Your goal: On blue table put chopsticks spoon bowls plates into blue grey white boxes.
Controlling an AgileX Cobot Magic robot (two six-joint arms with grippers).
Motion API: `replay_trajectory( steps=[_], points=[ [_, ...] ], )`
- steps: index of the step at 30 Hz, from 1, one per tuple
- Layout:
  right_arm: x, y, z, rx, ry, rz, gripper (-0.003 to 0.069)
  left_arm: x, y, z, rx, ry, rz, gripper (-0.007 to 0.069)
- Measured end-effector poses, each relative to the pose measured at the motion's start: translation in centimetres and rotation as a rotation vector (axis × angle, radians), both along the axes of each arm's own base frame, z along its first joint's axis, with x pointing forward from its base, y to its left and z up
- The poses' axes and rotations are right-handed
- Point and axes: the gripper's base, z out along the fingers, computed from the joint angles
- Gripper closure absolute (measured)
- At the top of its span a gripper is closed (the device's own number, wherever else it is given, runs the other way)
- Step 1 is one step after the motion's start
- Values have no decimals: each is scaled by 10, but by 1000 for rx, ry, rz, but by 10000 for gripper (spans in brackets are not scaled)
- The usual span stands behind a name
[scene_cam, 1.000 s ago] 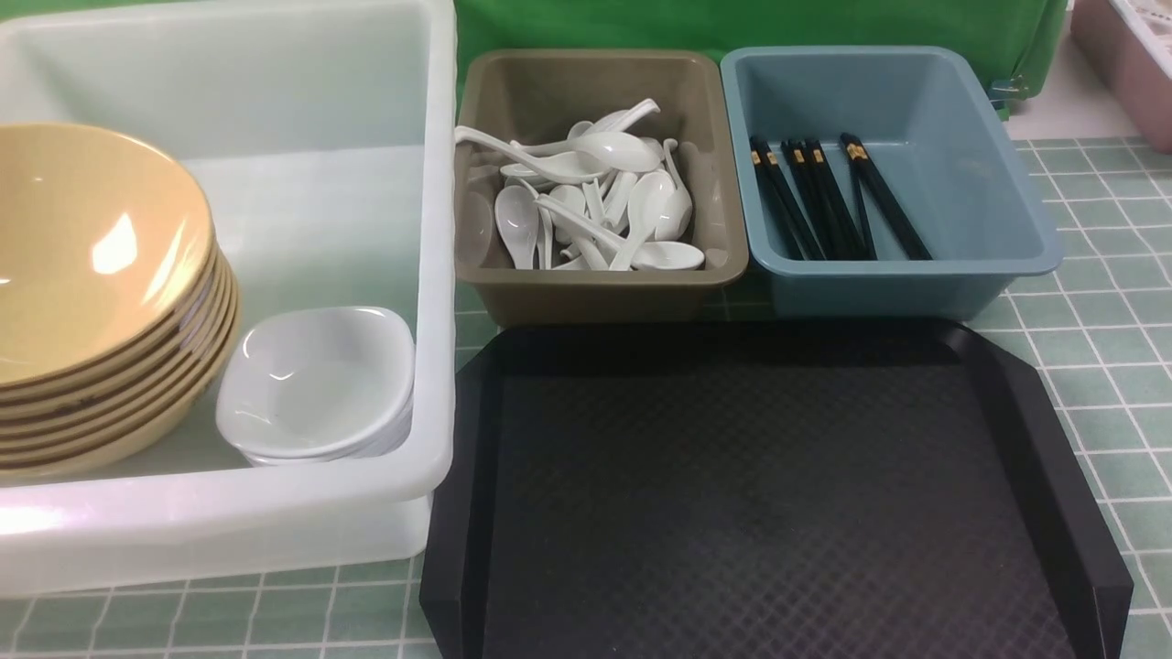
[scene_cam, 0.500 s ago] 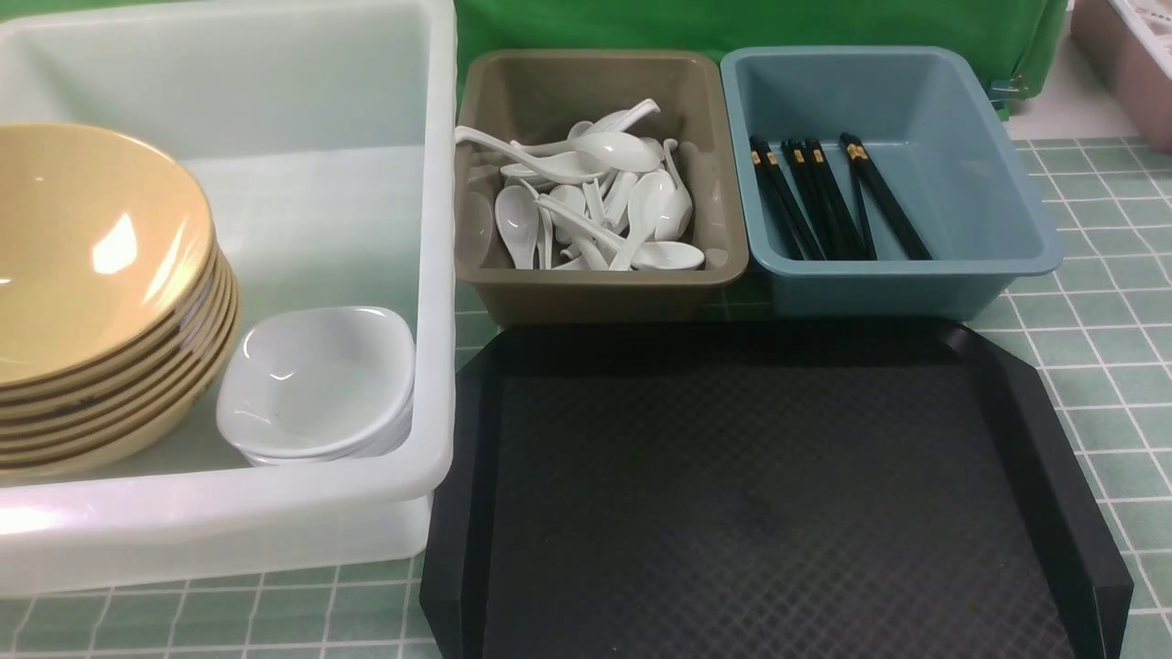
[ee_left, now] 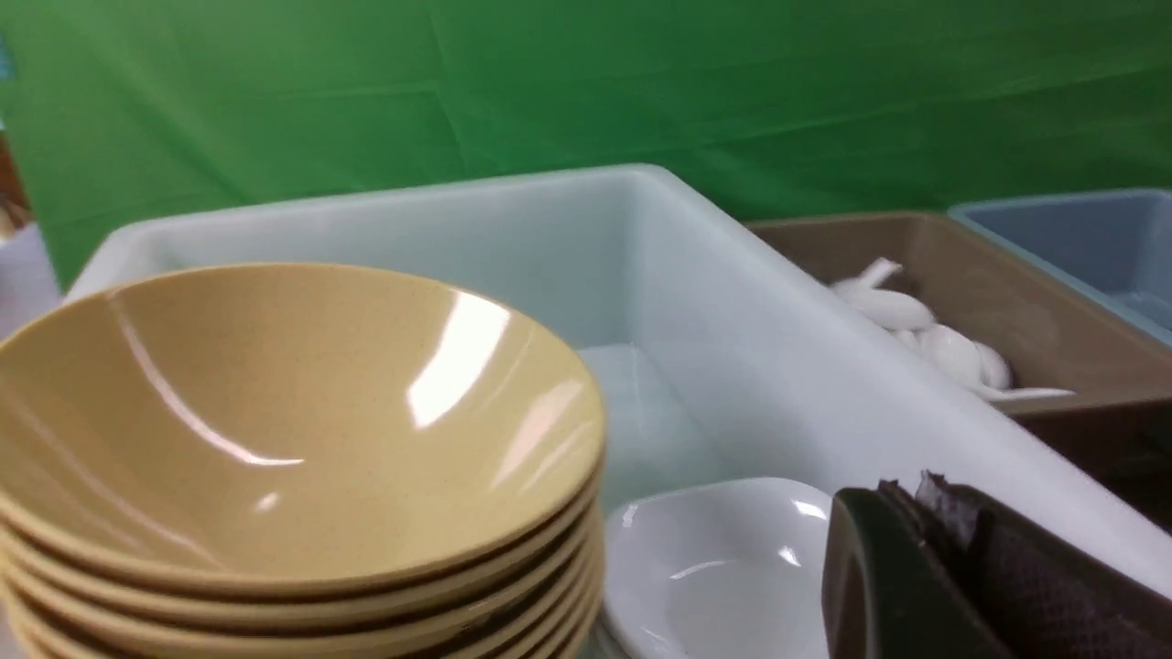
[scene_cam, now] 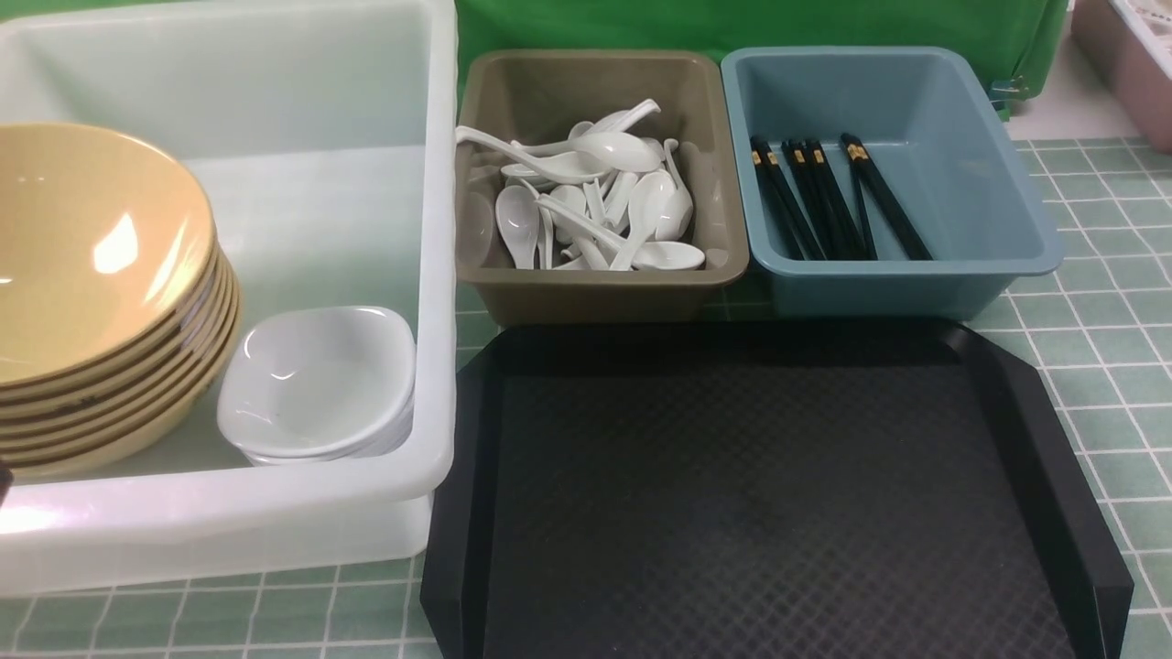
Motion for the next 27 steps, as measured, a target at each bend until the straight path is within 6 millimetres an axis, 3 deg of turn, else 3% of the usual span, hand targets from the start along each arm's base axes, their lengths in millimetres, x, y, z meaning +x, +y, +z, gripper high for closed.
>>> replay_trajectory(
  steps=[8,16,27],
  points=[
    [0,0,0,0,0,0,566,9,8,-69,-154,96,217,623],
    [0,0,0,0,1,0,559,8,6,-82,-95,205,174,623],
    [0,0,0,1,1,0,548,8,6,-83,-64,213,164,623]
  ],
)
